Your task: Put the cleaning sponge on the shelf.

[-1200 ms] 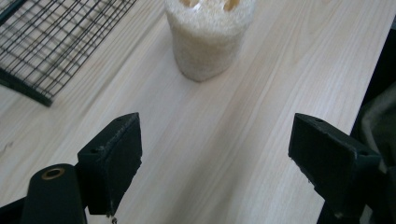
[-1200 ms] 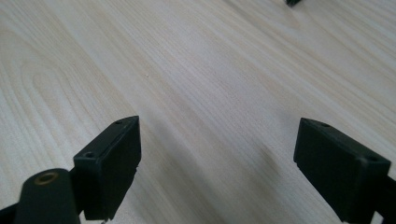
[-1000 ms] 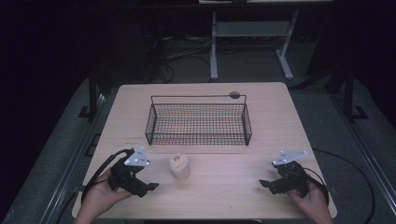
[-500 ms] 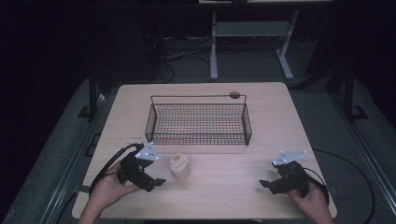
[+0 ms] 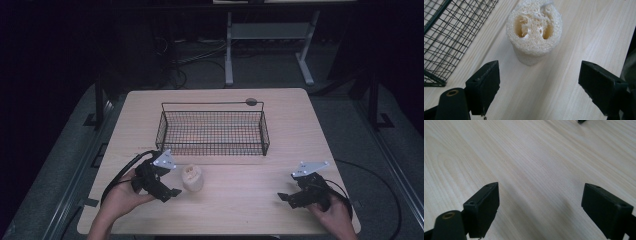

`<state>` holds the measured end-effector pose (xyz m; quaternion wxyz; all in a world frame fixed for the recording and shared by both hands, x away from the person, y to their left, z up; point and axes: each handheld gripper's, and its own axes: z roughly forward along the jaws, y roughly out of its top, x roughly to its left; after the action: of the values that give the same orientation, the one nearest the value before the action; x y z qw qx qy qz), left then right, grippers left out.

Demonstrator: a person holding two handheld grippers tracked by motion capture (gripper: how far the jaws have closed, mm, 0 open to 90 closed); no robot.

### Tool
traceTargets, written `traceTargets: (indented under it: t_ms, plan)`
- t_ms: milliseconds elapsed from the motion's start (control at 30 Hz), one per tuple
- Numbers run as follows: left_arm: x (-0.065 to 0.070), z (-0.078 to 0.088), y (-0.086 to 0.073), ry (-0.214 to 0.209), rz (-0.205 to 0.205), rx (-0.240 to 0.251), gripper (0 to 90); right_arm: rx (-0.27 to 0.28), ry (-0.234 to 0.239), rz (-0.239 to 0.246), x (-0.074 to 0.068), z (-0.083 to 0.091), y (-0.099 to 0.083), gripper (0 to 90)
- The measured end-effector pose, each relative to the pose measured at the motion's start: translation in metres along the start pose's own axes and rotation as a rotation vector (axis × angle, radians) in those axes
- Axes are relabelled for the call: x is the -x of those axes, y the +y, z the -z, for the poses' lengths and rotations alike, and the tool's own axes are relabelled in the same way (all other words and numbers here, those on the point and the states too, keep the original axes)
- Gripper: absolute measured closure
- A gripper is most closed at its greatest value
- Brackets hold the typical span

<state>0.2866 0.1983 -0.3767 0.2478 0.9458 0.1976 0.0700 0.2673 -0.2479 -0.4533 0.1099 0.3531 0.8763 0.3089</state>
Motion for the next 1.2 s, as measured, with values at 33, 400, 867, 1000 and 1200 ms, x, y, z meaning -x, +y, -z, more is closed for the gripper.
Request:
traceTargets:
  t_ms: [33,400,867,1000,1200]
  plan:
    - [-0.001,0.000,0.001,-0.001,-0.001,-0.002,16.6,-0.001,-0.002,0.003,0.000,0.000,0.000,14.4]
    - [-0.002,-0.009,0.014,-0.017,-0.019,-0.030,16.6,-0.001,0.000,0.003,0.000,0.000,0.000,14.4]
    - [-0.002,-0.014,0.029,-0.022,-0.027,-0.055,16.6,-0.002,0.005,0.005,-0.001,0.000,0.000,14.4]
    - [-0.003,-0.016,0.032,-0.020,-0.025,-0.061,16.5,-0.002,0.006,0.005,0.000,0.000,0.000,14.4]
    - [-0.003,-0.020,0.038,-0.028,-0.038,-0.077,16.6,-0.003,0.008,0.004,-0.001,0.000,0.001,14.2]
